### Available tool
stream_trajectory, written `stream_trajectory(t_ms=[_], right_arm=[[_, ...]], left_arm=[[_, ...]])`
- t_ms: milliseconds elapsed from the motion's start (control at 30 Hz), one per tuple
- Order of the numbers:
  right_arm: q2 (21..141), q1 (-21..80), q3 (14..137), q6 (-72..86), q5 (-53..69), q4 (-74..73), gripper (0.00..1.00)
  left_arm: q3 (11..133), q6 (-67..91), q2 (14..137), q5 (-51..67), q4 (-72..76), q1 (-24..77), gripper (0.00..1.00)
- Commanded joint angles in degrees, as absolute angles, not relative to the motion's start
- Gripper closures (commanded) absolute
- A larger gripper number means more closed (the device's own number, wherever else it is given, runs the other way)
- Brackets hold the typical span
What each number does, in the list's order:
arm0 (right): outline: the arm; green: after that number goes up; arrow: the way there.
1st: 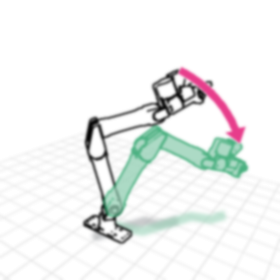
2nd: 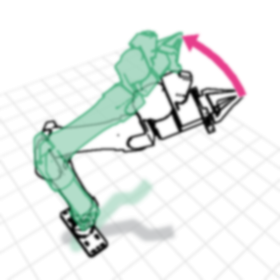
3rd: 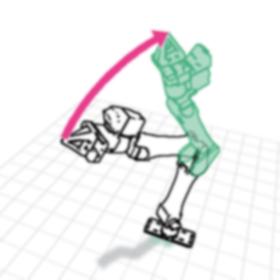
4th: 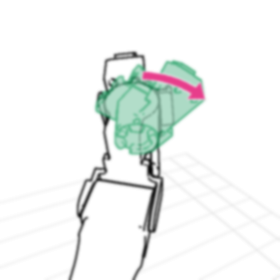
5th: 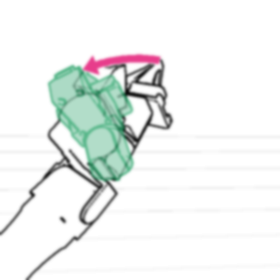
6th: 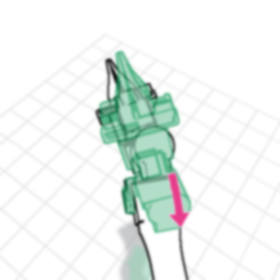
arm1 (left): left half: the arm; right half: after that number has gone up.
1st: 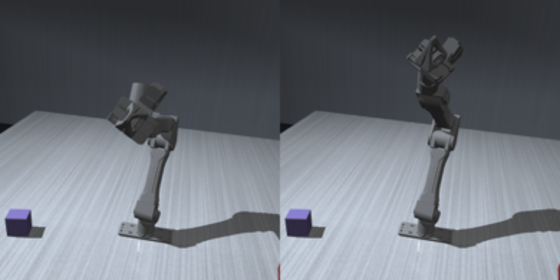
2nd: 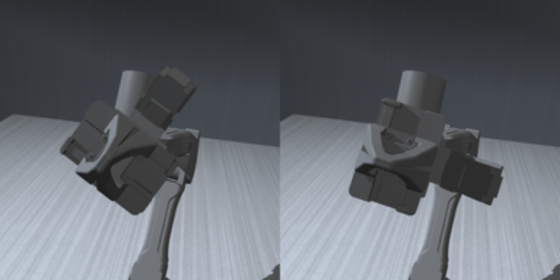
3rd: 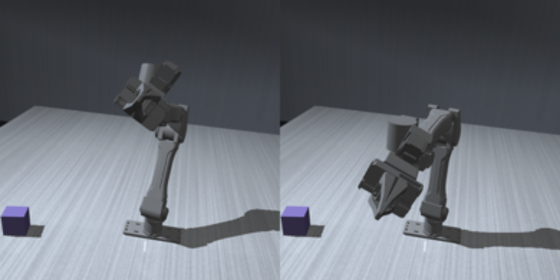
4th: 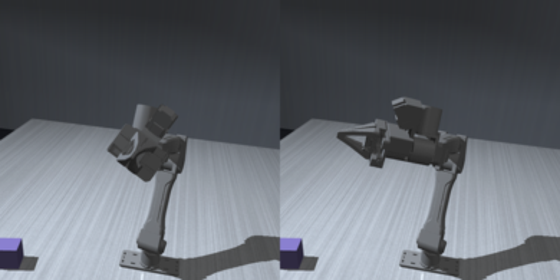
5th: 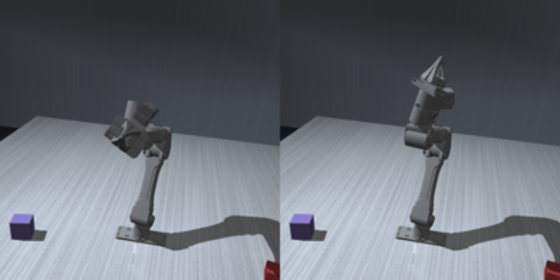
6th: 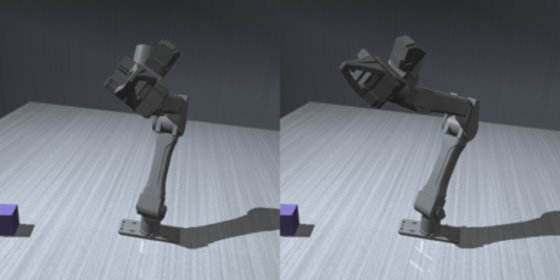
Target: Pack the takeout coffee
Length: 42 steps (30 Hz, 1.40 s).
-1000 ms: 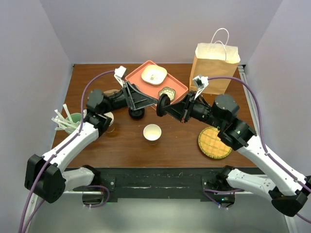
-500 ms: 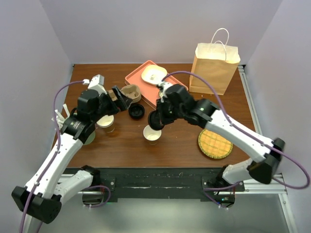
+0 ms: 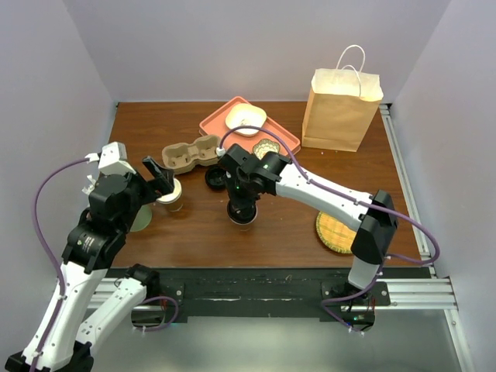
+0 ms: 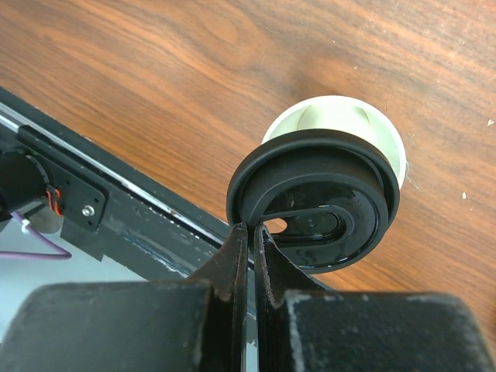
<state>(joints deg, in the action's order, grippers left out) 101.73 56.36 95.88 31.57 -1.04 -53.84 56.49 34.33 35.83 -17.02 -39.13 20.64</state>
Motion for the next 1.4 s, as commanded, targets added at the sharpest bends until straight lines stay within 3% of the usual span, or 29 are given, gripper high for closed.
stream_trajectory(t_ms=[0, 1100, 1233, 1367], right_arm=[[102.3, 56.87, 98.87, 32.17, -2.72, -56.07, 1.0], [111.88, 57.39, 103.71, 31.38, -4.22, -57.22, 1.0], [111.53, 57.48, 106.25, 31.82, -4.04, -58.09, 0.81], [111.18, 57.31, 109.33, 33.13, -2.29, -58.8, 0.69]], left_arm=[[59.32, 31.12, 37.26, -21.7, -40.78, 20.39, 0.0], [60.21, 28.65, 37.79, -22.59, -39.11, 20.83, 0.0], [60.38, 27.78, 37.97, -21.62, -38.76, 20.92, 0.0], [60.21, 27.42, 38.06, -20.04, -38.85, 20.92, 0.0]])
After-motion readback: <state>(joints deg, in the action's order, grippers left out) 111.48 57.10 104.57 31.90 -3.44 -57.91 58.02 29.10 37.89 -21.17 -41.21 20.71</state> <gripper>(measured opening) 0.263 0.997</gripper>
